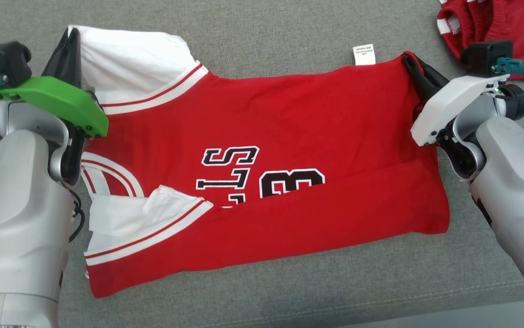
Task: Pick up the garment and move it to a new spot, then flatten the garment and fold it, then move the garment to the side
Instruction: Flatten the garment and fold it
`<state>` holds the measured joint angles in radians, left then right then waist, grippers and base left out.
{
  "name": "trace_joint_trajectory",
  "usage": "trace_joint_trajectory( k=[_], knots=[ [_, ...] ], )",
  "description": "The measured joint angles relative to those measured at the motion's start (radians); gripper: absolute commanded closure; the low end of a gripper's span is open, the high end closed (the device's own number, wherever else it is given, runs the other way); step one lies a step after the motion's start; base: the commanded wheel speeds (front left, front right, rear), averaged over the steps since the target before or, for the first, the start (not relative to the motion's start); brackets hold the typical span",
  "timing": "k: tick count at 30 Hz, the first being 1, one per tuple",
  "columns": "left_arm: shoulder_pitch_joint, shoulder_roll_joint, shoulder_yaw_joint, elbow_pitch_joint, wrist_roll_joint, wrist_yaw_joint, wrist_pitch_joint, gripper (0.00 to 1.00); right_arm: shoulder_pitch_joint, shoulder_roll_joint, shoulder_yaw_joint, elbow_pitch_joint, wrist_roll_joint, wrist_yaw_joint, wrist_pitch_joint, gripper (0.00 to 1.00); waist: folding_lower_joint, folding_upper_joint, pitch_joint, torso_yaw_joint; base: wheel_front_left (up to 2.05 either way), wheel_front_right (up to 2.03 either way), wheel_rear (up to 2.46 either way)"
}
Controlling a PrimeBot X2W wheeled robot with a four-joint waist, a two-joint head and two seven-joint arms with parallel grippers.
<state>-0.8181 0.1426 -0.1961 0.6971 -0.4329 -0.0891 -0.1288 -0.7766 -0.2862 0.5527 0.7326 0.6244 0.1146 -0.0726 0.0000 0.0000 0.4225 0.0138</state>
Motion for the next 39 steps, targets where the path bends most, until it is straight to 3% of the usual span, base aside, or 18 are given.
trace_joint_trajectory(
  k=[11,20,30,39],
  knots=[
    [0.165,0.01,0.039,-0.075,-0.041,-0.009,-0.111,1.0,0.109,0.007,0.011,-0.029,0.0,0.008,-0.166,1.0,0.0,0.0,-0.079,-0.011,0.0,0.0,0.0],
    [0.399,-0.009,0.072,-0.174,-0.065,-0.012,-0.12,1.0,0.265,0.009,0.029,-0.065,-0.01,0.008,-0.178,1.0,0.0,0.0,-0.167,-0.019,0.0,0.0,0.0],
    [0.635,-0.053,0.119,-0.273,-0.105,0.011,-0.123,1.0,0.398,0.0,-0.027,-0.163,-0.044,0.009,-0.178,1.0,-0.0001,0.0,-0.252,-0.012,0.0,0.0,0.0],
    [0.756,-0.066,0.126,-0.391,-0.111,0.019,-0.123,1.0,0.484,-0.024,-0.041,-0.214,-0.103,0.008,-0.178,1.0,-0.0001,0.0,-0.272,-0.017,0.0,0.0,0.0]
  ],
)
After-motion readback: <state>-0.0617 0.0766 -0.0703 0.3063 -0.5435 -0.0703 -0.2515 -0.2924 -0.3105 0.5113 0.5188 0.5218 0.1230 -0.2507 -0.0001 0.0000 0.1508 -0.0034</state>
